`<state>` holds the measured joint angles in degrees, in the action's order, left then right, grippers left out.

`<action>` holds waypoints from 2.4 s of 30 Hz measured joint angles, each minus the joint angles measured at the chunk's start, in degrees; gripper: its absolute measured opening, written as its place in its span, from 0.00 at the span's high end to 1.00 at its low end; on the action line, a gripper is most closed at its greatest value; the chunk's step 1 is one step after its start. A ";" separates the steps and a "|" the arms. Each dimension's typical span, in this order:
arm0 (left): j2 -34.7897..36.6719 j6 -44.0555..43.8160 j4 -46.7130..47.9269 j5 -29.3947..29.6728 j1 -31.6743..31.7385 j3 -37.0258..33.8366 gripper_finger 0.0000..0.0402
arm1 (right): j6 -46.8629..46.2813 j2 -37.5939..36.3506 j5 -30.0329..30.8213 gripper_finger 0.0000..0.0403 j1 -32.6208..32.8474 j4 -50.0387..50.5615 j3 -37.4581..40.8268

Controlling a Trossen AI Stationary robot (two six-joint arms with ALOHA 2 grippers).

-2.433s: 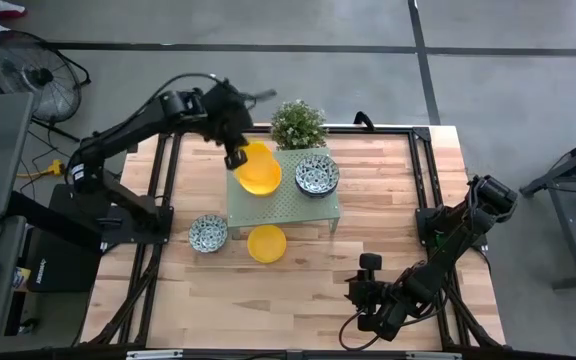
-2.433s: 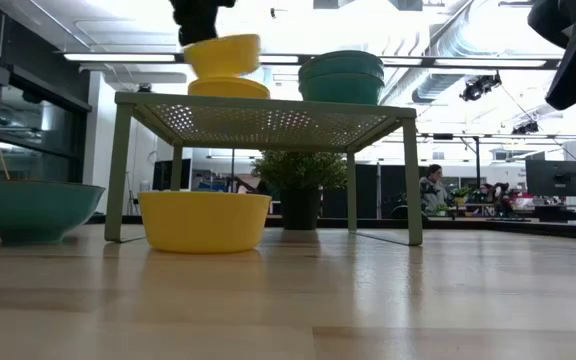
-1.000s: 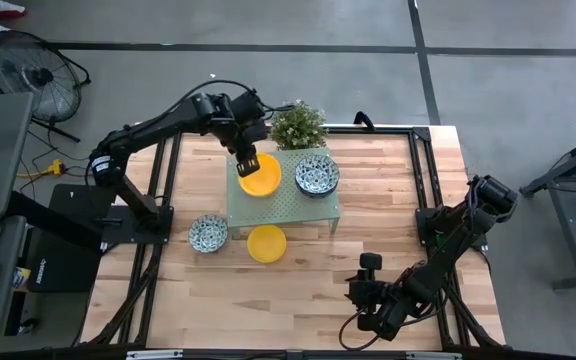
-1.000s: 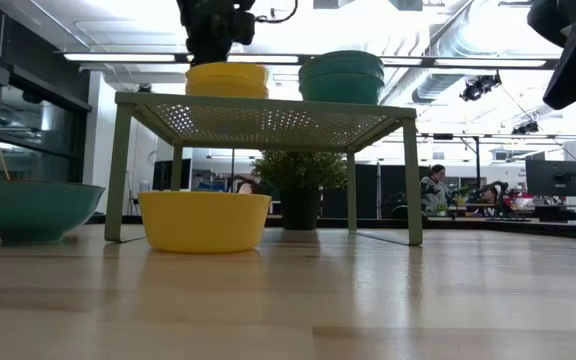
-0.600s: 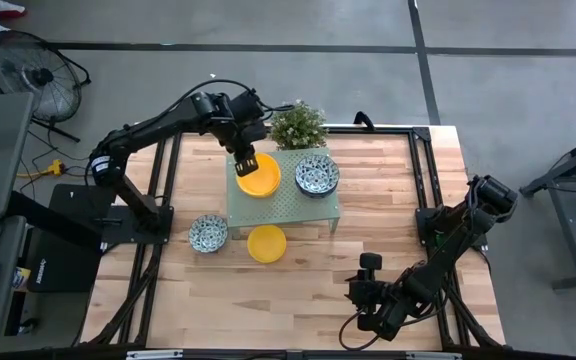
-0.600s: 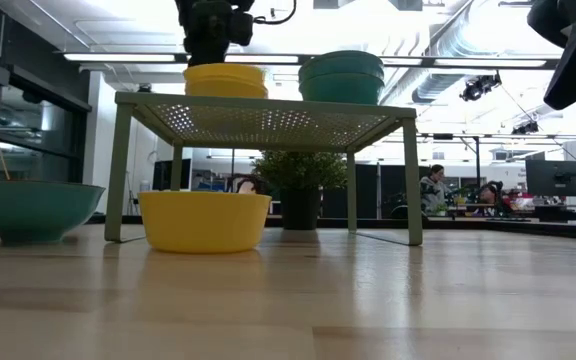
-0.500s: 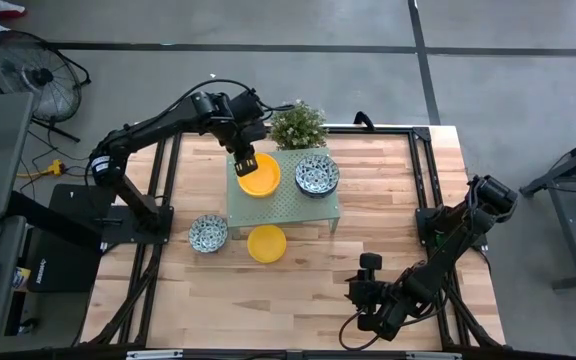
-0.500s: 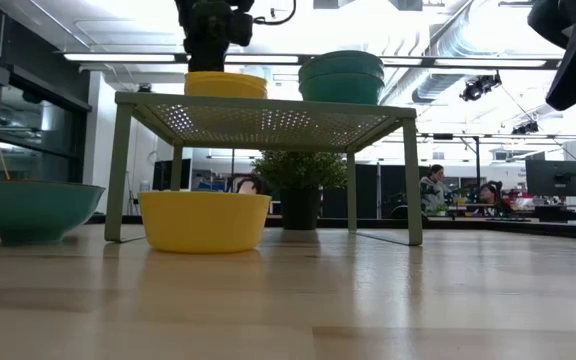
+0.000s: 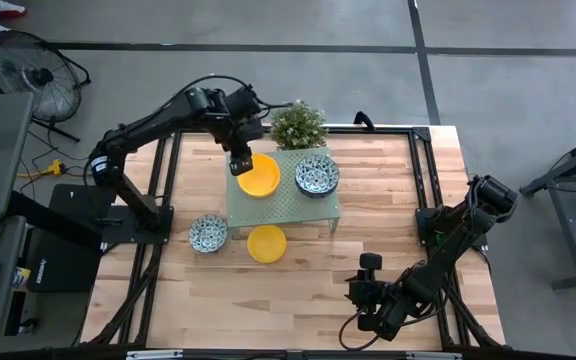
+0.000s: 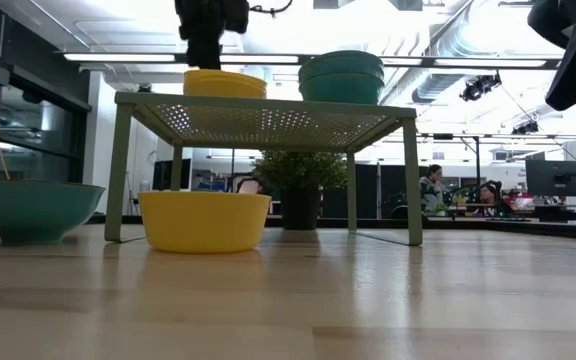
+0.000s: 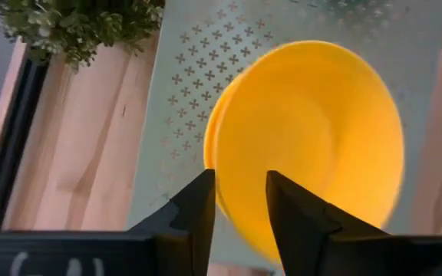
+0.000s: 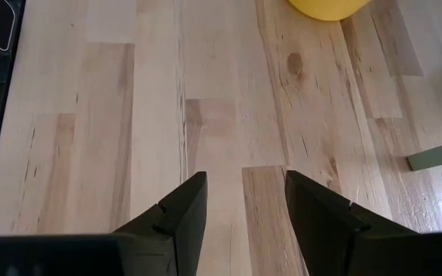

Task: Pick & Place Mini bowls
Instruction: Stack the yellow bowl on top of the yellow bowl on the shelf

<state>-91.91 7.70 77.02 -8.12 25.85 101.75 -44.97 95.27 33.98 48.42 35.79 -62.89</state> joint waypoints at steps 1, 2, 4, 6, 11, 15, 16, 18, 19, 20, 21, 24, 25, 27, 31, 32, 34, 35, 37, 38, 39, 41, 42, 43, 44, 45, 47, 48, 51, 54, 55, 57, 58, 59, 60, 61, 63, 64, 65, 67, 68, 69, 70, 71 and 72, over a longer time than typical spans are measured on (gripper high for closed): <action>0.01 0.41 1.20 0.37 0.00 1.05 0.71 | 0.00 0.00 0.00 0.59 0.00 0.00 0.00; 0.01 0.77 2.21 1.12 0.00 2.10 0.71 | 0.00 0.00 0.00 0.59 0.00 0.00 0.00; 0.01 0.94 3.14 2.94 0.00 4.27 0.70 | 0.00 0.01 -0.01 0.59 0.00 -0.01 0.00; 0.03 0.88 3.88 5.26 -0.02 6.19 0.70 | 0.00 0.00 -0.02 0.59 0.00 -0.02 0.00; 0.06 2.21 6.37 10.16 -0.99 8.94 0.71 | -0.08 0.00 -0.04 0.59 0.01 -0.04 0.00; 0.03 5.21 7.44 14.85 -4.45 8.93 0.77 | -0.37 0.00 -0.04 0.59 0.01 -0.05 0.00; 0.03 5.65 7.66 15.69 -5.41 8.93 0.80 | -0.39 0.00 -0.08 0.59 0.01 -0.07 0.00; 0.03 6.00 7.36 17.55 -7.36 8.93 0.87 | -0.42 0.00 -0.18 0.59 0.00 -0.04 0.00; 0.03 6.01 7.38 18.55 -8.41 8.91 0.91 | -0.42 0.02 -0.22 0.59 0.02 -0.04 0.00; 0.03 5.99 7.40 19.31 -9.43 8.91 0.95 | -0.42 0.02 -0.29 0.59 0.00 -0.05 0.00; 0.03 5.94 7.41 19.59 -10.50 8.91 0.97 | -0.42 0.01 -0.36 0.59 0.00 -0.04 0.00; 0.03 5.01 7.81 19.65 -13.70 8.91 0.97 | -0.44 0.00 -0.39 0.59 0.01 -0.04 0.00; 0.03 4.28 8.29 19.65 -14.77 8.91 0.97 | -0.44 0.02 -0.39 0.59 0.00 -0.04 0.00; 0.03 2.91 9.61 19.66 -17.03 8.91 0.99 | -0.44 0.01 -0.38 0.59 0.00 -0.04 0.00; 0.03 0.52 10.89 19.89 -21.98 8.88 0.99 | -0.43 0.02 -0.37 0.59 0.00 -0.04 0.00; 0.03 -0.09 10.81 20.06 -23.33 8.87 0.99 | -0.44 0.00 -0.37 0.59 0.00 -0.04 0.00; 0.03 -1.48 10.51 20.97 -26.00 8.86 1.00 | -0.51 0.02 -0.37 0.59 0.00 -0.04 0.00; 0.03 -2.19 10.55 21.60 -27.34 8.86 1.00 | -0.64 0.02 -0.39 0.59 0.00 -0.04 0.00; 0.03 -3.62 10.59 22.40 -30.12 8.86 1.00 | -1.01 0.01 -0.48 0.59 0.11 -0.04 0.00; 0.03 -4.51 10.56 22.84 -31.54 8.83 1.00 | -1.07 0.01 -0.65 0.59 0.13 -0.04 0.00; 0.03 -5.41 10.47 23.27 -32.98 8.64 1.00 | -1.09 0.02 -0.87 0.59 0.17 -0.04 0.00; 0.03 -7.27 10.39 23.48 -35.76 7.85 1.00 | -1.19 0.02 -0.95 0.59 0.39 -0.04 0.00; 0.03 -8.28 10.33 23.52 -37.12 7.25 1.00 | -1.20 0.01 -0.88 0.59 0.44 -0.02 0.00; 0.03 -9.32 10.35 23.54 -38.42 6.62 1.00 | -1.18 0.01 -0.87 0.59 0.46 -0.02 0.00; 0.03 -10.23 10.35 23.52 -39.73 5.89 1.00 | -1.21 0.01 -0.87 0.59 0.46 -0.02 0.00; 0.03 -11.14 10.27 23.54 -41.00 5.15 1.00 | -1.25 0.02 -0.87 0.59 0.46 -0.02 0.00; 0.03 -12.85 9.20 23.58 -43.38 3.41 1.00 | -1.25 0.02 -0.87 0.59 0.46 -0.02 0.00; 0.03 -13.52 8.16 23.58 -44.42 2.35 1.00 | -1.27 0.02 -0.85 0.59 0.46 -0.02 0.00; 0.03 -14.38 3.08 23.54 -46.96 -1.29 1.00 | -1.27 0.02 -0.85 0.59 0.46 -0.02 0.00; 0.03 -14.46 -2.52 23.43 -48.77 -5.07 1.00 | -1.27 0.02 -0.84 0.59 0.46 -0.02 0.00; 0.03 -14.46 -4.14 23.45 -49.32 -6.28 1.00 | -1.25 0.02 -0.83 0.59 0.46 -0.02 0.00; 0.03 -14.46 -7.28 23.62 -50.21 -8.81 1.00 | -1.21 0.02 -0.83 0.59 0.46 -0.03 0.00; 0.03 -14.46 -8.99 23.69 -50.64 -10.19 1.00 | -1.25 0.02 -0.89 0.59 0.46 -0.02 0.00; 0.03 -14.46 -10.82 23.66 -50.88 -11.65 1.00 | -1.29 0.02 -0.99 0.59 0.46 -0.02 0.00; 0.03 -14.46 -12.81 23.48 -51.14 -13.16 1.00 | -1.35 0.02 -1.08 0.59 0.46 -0.02 0.00; 0.03 -14.41 -14.96 23.21 -51.18 -14.64 1.00 | -1.36 0.02 -1.09 0.59 0.46 -0.04 0.00; 0.03 -14.13 -19.18 22.23 -51.16 -17.66 1.00 | -1.38 0.02 -1.11 0.59 0.46 -0.04 0.00; 0.03 -14.08 -21.07 22.18 -51.15 -19.09 1.00 | -1.38 0.02 -1.11 0.59 0.46 -0.04 0.00; 0.03 -14.02 -22.94 22.21 -51.12 -20.36 1.00 | -1.38 0.02 -1.11 0.59 0.46 -0.04 0.00; 0.03 -13.73 -26.33 22.51 -51.08 -22.77 1.00 | -1.40 0.02 -1.14 0.59 0.46 -0.04 0.00; 0.03 -13.24 -27.78 22.61 -51.08 -23.82 1.00 | -1.40 0.02 -1.14 0.59 0.46 -0.04 0.00; 0.03 -12.68 -29.24 22.64 -51.08 -24.81 1.00 | -1.36 0.02 -1.14 0.59 0.46 -0.04 0.00; 0.03 -12.44 -30.51 22.64 -51.08 -25.62 1.00 | -1.36 0.02 -1.14 0.59 0.46 -0.04 0.00; 0.03 -12.42 -31.48 22.64 -51.05 -26.32 1.00 | -1.34 0.02 -1.14 0.59 0.46 -0.04 0.00; 0.03 -12.43 -32.48 22.66 -51.01 -27.00 1.00 | -1.33 0.02 -1.14 0.59 0.46 -0.04 0.00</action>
<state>-91.88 -4.73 44.54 14.55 -25.17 74.75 -46.30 95.29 32.84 48.88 35.75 -62.89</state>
